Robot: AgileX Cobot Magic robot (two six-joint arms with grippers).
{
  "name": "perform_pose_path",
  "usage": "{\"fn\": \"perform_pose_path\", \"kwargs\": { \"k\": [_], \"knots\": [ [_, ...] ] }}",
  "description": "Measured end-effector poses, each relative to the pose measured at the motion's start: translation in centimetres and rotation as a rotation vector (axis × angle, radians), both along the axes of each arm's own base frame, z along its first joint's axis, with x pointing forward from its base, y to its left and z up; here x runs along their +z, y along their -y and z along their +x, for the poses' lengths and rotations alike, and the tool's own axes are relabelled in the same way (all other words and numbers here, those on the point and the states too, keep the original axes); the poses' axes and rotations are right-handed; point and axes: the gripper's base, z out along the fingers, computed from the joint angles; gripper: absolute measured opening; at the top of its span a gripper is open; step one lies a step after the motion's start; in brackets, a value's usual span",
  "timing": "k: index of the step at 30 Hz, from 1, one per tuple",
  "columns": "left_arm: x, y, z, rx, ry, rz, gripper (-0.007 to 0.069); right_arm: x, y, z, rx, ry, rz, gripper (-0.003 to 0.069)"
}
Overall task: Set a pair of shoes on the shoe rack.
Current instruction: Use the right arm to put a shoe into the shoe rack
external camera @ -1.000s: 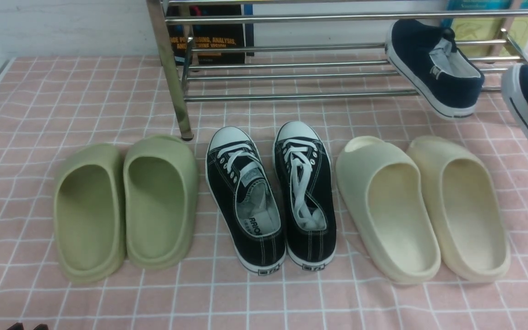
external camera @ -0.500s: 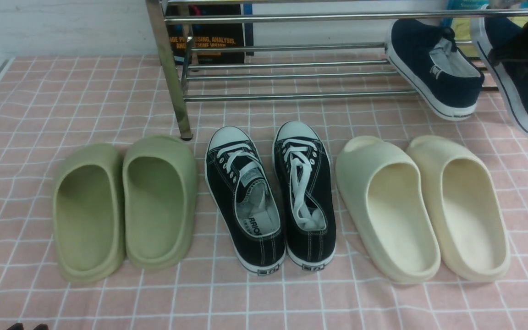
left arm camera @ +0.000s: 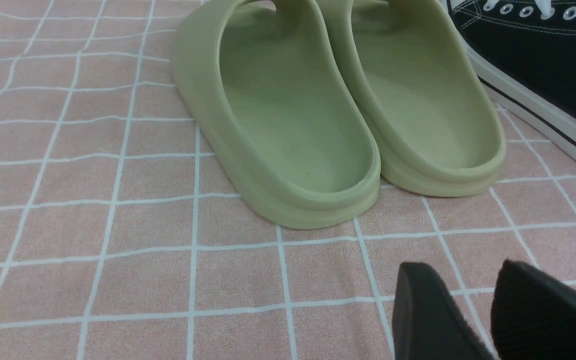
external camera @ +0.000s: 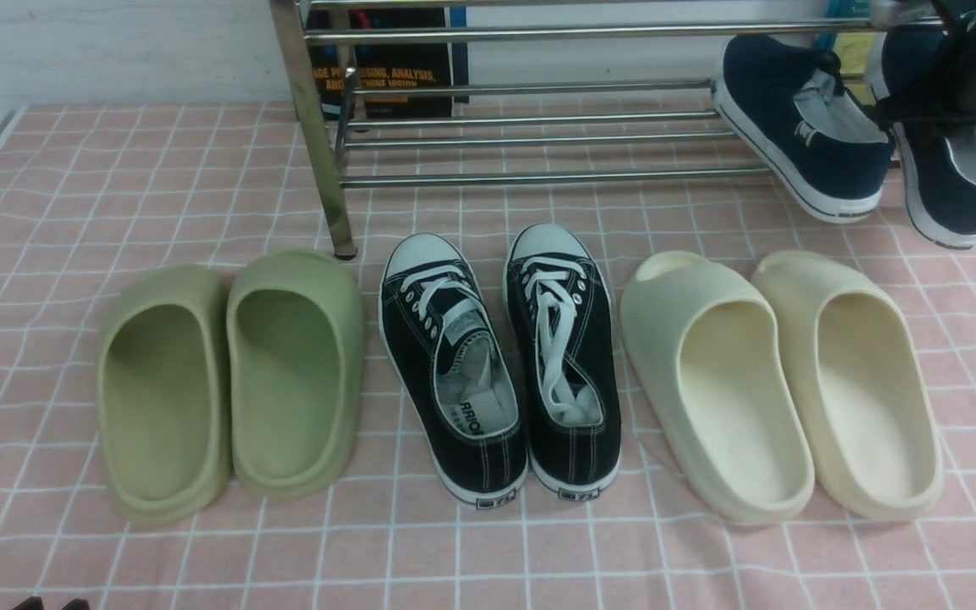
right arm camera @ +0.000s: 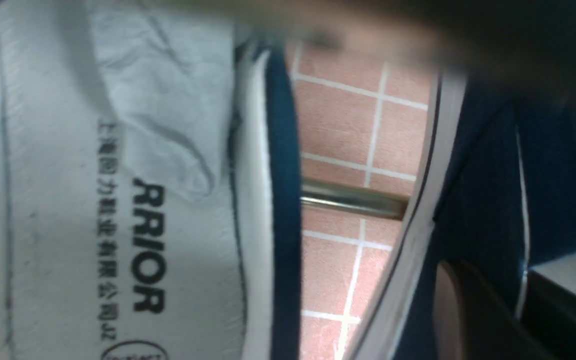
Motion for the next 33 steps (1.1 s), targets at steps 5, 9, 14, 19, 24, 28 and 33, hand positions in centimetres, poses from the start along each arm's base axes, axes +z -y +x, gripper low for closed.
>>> {"fn": "perform_pose_path", "kwargs": {
  "k": [5, 9, 14, 19, 24, 28, 33],
  "knots": [
    [0.0, 0.0, 0.0, 0.000, 0.000, 0.000, 0.0238, 0.7, -0.2, -0.1, 0.025, 0.019, 0.001, 0.0181],
    [0.0, 0.0, 0.0, 0.000, 0.000, 0.000, 0.0238, 2.7, -0.2, -1.0, 0.028, 0.035, 0.002, 0.0294],
    [0.0, 0.0, 0.0, 0.000, 0.000, 0.000, 0.0238, 5.8, 0.3, -3.5, 0.015, 0.039, 0.002, 0.0332],
    [0.0, 0.0, 0.0, 0.000, 0.000, 0.000, 0.0238, 6.5, 4.6, -6.9, -0.087, -0.053, 0.007, 0.0217],
    [0.0, 0.0, 0.0, 0.000, 0.000, 0.000, 0.0238, 3.9, 9.4, -9.3, -0.233, -0.182, 0.091, 0.0022],
    [0.0, 0.0, 0.0, 0.000, 0.000, 0.000, 0.0238, 1.2, 10.0, -9.8, -0.260, -0.258, 0.193, -0.0018],
    [0.0, 0.0, 0.0, 0.000, 0.000, 0.000, 0.0238, -2.4, 7.9, -9.0, -0.203, -0.300, 0.345, -0.0019]
  ]
}}
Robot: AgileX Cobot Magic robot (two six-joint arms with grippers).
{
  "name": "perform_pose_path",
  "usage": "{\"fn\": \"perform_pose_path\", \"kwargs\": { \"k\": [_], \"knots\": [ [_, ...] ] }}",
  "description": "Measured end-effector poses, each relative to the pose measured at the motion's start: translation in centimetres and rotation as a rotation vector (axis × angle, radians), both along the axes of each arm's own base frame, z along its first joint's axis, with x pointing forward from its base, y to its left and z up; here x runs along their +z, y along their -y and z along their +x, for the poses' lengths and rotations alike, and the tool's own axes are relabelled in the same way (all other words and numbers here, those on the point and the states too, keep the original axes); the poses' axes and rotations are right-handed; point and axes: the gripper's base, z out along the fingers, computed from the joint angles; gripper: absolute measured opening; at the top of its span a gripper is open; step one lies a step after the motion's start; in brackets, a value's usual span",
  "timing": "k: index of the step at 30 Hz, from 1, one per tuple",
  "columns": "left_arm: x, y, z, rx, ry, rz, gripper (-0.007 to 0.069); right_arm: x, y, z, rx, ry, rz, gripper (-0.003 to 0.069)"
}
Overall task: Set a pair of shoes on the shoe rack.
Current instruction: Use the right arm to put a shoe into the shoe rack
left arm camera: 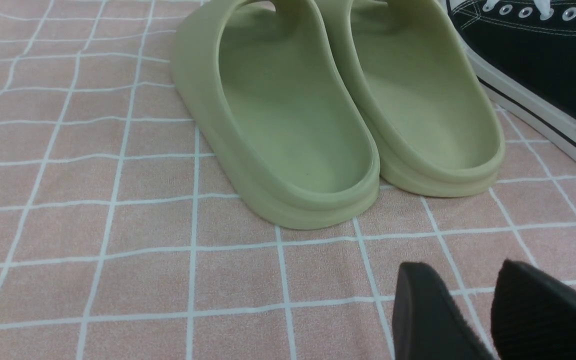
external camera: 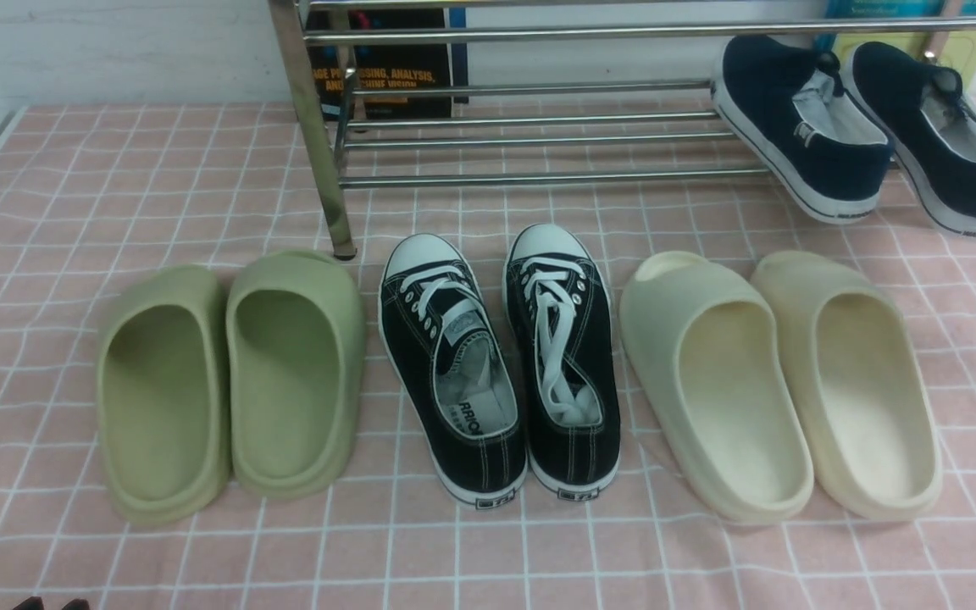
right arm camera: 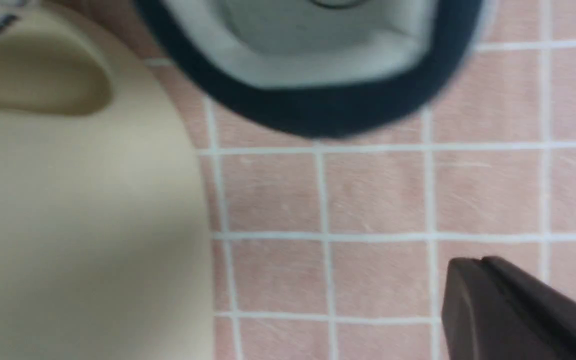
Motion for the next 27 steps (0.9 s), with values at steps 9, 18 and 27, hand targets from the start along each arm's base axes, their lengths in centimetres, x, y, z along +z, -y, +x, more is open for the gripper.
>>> {"fn": "perform_pose_path", "kwargs": {
  "k": [9, 18, 27],
  "knots": [
    [0.0, 0.0, 0.0, 0.000, 0.000, 0.000, 0.0238, -0.2, -1.5, 2.2, 0.033, 0.184, -0.053, -0.0015],
    [0.0, 0.0, 0.0, 0.000, 0.000, 0.000, 0.0238, 0.2, -3.2, 3.7, 0.056, 0.303, -0.107, -0.0010],
    [0.0, 0.0, 0.0, 0.000, 0.000, 0.000, 0.0238, -0.2, -4.7, 3.1, 0.103, 0.219, -0.072, 0.0006]
  ]
}}
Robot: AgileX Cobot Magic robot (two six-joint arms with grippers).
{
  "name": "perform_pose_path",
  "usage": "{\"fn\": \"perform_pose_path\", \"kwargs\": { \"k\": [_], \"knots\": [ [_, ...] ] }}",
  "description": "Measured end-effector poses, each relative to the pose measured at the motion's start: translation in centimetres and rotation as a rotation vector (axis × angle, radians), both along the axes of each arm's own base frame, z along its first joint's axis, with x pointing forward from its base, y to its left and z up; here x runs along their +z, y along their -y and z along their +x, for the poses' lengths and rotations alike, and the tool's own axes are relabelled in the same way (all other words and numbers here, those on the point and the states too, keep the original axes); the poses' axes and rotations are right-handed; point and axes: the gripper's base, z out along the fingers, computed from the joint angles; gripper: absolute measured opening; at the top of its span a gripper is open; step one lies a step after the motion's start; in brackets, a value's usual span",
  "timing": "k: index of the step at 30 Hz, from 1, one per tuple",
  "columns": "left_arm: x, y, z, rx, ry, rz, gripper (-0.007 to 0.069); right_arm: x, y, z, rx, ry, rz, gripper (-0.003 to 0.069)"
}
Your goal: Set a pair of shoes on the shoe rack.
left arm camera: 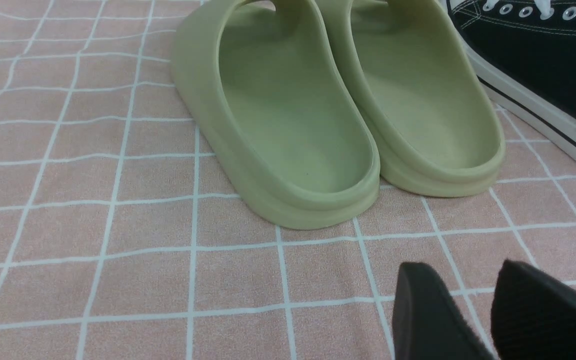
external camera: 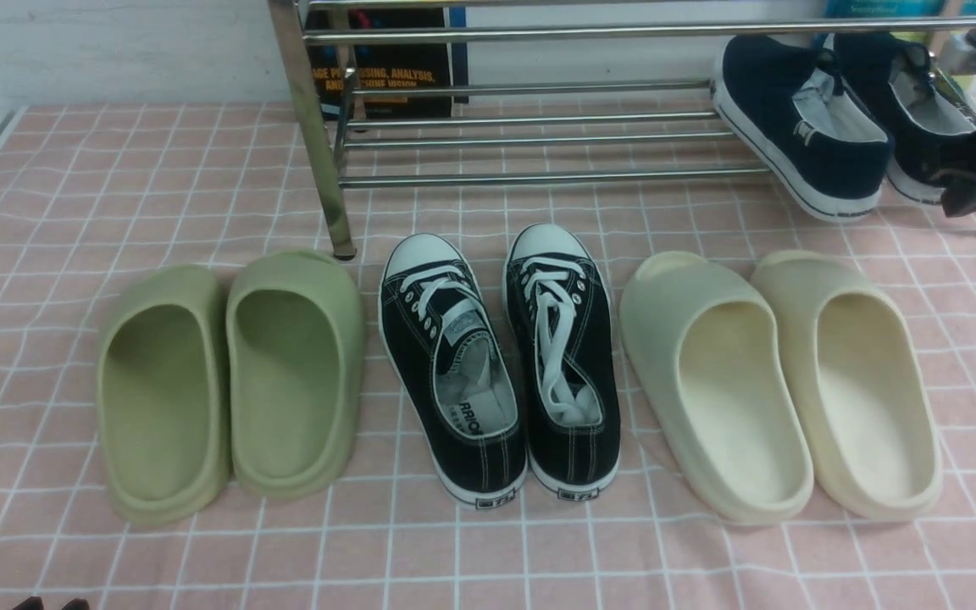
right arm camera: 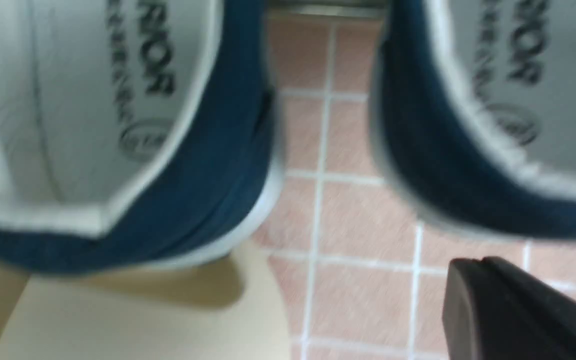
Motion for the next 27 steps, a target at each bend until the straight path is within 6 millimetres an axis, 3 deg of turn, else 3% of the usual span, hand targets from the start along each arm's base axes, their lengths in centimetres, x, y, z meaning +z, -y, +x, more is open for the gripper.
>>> {"fn": "perform_pose_path", "kwargs": {
  "k": [7, 10, 13, 14, 15, 19, 21, 24, 27],
  "knots": [
    [0.0, 0.0, 0.0, 0.000, 0.000, 0.000, 0.0238, 0.6, -0.3, -1.8, 0.046, -0.146, -0.002, 0.0018],
    [0.0, 0.0, 0.0, 0.000, 0.000, 0.001, 0.0238, 3.6, -0.5, -3.2, 0.057, -0.126, -0.018, 0.0019],
    [0.0, 0.0, 0.0, 0.000, 0.000, 0.001, 0.0238, 8.8, -0.9, -5.7, 0.052, -0.031, -0.035, 0.0019],
    [0.0, 0.0, 0.0, 0.000, 0.000, 0.001, 0.0238, 9.1, -1.0, -5.9, 0.049, -0.026, -0.032, 0.0019],
    [0.0, 0.0, 0.0, 0.000, 0.000, 0.001, 0.0238, 12.0, -1.6, -7.7, 0.042, 0.028, -0.029, 0.0019],
    [0.0, 0.0, 0.0, 0.000, 0.000, 0.001, 0.0238, 18.4, -3.5, -12.9, 0.057, 0.187, -0.043, 0.0019],
    [0.0, 0.0, 0.0, 0.000, 0.000, 0.001, 0.0238, 21.1, -5.1, -16.6, 0.087, 0.283, -0.046, 0.0019],
    [0.0, 0.0, 0.0, 0.000, 0.000, 0.001, 0.0238, 22.7, -7.1, -21.0, 0.131, 0.385, -0.044, 0.0019],
    [0.0, 0.0, 0.0, 0.000, 0.000, 0.001, 0.0238, 22.2, -8.3, -26.3, 0.166, 0.467, -0.034, 0.0019]
  ]
}}
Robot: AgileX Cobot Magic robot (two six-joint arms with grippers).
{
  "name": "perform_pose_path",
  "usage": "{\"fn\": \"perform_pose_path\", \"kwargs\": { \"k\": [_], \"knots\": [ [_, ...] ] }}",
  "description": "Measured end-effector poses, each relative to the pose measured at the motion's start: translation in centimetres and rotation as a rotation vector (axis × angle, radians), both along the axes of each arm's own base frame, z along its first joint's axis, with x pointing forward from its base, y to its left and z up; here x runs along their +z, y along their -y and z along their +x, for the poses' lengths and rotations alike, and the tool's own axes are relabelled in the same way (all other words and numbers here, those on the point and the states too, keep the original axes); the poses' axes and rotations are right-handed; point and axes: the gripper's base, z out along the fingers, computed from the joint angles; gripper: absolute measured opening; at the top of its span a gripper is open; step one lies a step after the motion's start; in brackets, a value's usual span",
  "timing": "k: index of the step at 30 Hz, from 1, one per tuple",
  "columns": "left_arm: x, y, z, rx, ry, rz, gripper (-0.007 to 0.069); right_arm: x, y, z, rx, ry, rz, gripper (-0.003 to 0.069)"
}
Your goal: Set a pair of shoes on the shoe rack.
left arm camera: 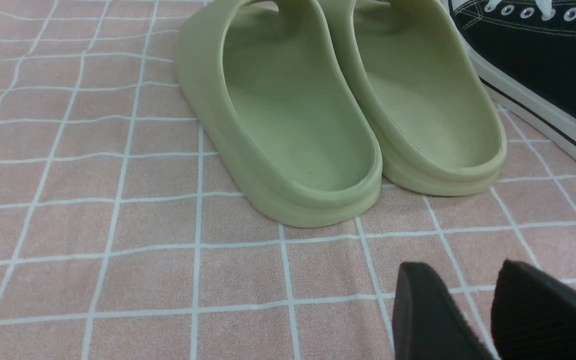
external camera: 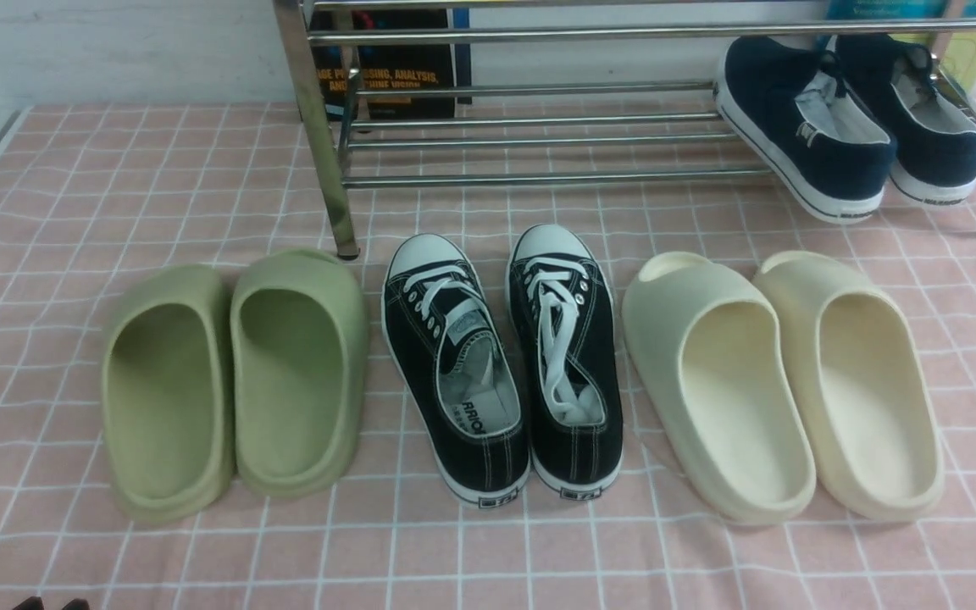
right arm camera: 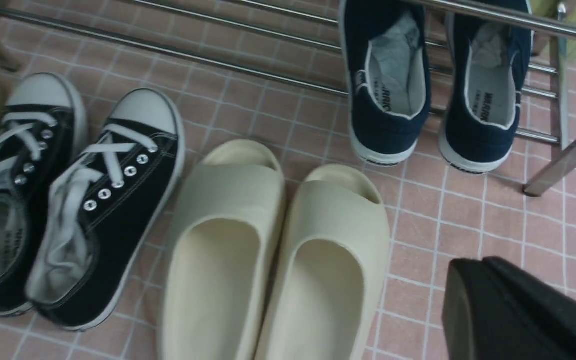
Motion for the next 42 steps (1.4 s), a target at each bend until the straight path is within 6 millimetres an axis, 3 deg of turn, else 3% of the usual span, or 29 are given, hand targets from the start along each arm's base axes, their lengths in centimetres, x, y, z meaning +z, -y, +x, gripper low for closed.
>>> {"fn": "perform_pose_path", "kwargs": {
  "k": [3, 5, 7, 9, 11, 14, 15, 18, 22, 26, 37, 42],
  "knots": [
    [0.0, 0.0, 0.0, 0.000, 0.000, 0.000, 0.0239, -1.5, -0.2, -3.4, 0.006, 0.037, 0.006, 0.0019],
    [0.0, 0.0, 0.0, 0.000, 0.000, 0.000, 0.0239, -4.6, -0.1, -7.7, -0.013, 0.113, 0.015, 0.0019],
    [0.0, 0.0, 0.0, 0.000, 0.000, 0.000, 0.0239, -8.3, 0.1, -9.7, -0.041, 0.173, 0.027, 0.0019],
    [0.0, 0.0, 0.0, 0.000, 0.000, 0.000, 0.0239, -10.7, 0.2, -10.3, -0.054, 0.185, 0.040, 0.0019],
    [0.0, 0.0, 0.0, 0.000, 0.000, 0.000, 0.0239, -15.4, 0.3, -11.6, -0.094, 0.273, 0.098, 0.0019],
    [0.0, 0.0, 0.0, 0.000, 0.000, 0.000, 0.0239, -20.6, 0.5, -12.4, -0.136, 0.297, 0.149, 0.0022],
    [0.0, 0.0, 0.0, 0.000, 0.000, 0.000, 0.0239, -20.5, 0.5, -12.5, -0.138, 0.313, 0.152, 0.0022],
    [0.0, 0.0, 0.0, 0.000, 0.000, 0.000, 0.0239, -24.2, 0.7, -13.2, -0.190, 0.369, 0.220, 0.0031],
    [0.0, 0.0, 0.0, 0.000, 0.000, 0.000, 0.0239, -25.8, 0.8, -13.5, -0.267, 0.407, 0.416, 0.0035],
    [0.0, 0.0, 0.0, 0.000, 0.000, 0.000, 0.0239, -27.2, 0.9, -13.5, -0.288, 0.383, 0.439, 0.0039],
    [0.0, 0.0, 0.0, 0.000, 0.000, 0.000, 0.0239, -28.4, 1.2, -14.2, -0.156, 0.426, 0.009, 0.0006],
    [0.0, 0.0, 0.0, 0.000, 0.000, 0.000, 0.0239, -28.3, 1.4, -14.4, -0.153, 0.454, -0.054, -0.0013]
  ]
}}
